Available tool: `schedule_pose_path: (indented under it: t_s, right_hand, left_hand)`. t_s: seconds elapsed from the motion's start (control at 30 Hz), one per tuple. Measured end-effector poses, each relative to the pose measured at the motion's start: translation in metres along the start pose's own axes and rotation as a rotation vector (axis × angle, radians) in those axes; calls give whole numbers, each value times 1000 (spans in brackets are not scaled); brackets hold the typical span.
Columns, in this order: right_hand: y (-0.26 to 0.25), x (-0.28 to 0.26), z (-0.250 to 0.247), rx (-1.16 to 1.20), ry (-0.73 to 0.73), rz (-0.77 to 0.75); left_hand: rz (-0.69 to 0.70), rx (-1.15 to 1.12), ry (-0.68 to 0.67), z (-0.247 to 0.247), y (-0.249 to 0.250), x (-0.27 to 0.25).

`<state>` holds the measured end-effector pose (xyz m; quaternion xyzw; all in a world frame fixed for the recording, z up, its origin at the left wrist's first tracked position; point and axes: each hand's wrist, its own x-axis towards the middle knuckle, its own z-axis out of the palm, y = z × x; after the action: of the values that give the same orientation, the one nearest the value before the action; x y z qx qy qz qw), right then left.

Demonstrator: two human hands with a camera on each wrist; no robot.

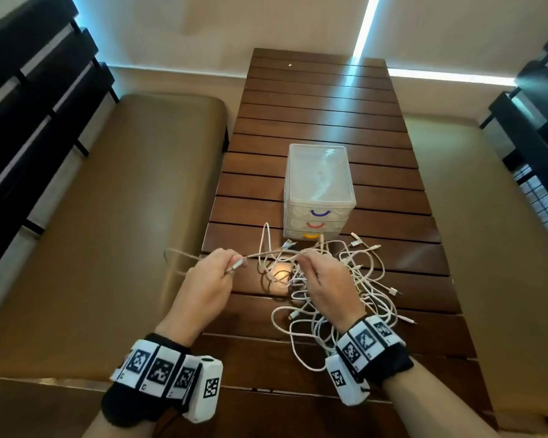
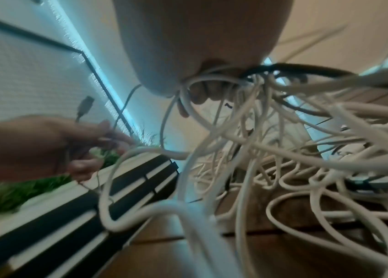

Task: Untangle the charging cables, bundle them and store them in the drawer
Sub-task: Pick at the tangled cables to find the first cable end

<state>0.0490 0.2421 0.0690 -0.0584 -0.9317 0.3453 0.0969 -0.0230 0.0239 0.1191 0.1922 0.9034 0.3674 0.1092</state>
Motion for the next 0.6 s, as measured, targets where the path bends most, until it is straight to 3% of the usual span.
schedule_pose_path:
  t_s: [0.07, 0.13, 0.23, 0.33, 0.47, 0.6]
  right_hand:
    - [-4, -12, 11, -114, -82, -21]
    - [-5, -20, 23, -179, -188, -51]
    - [-5, -18, 24, -60, -281, -117]
    - [-14, -20, 19, -73, -262, -247]
    - [-7, -29, 23, -97, -256, -136]
    - [7, -29, 20, -82, -328, -97]
  left_hand:
    - [-2, -10, -66, 6, -1, -9]
    - [132, -53, -128, 13, 8, -20]
    - [262, 16, -305, 35, 26, -30]
    - [214, 175, -308, 50, 34, -27]
    - [143, 363, -300, 45, 28, -14]
    - [113, 230, -324, 36, 15, -15]
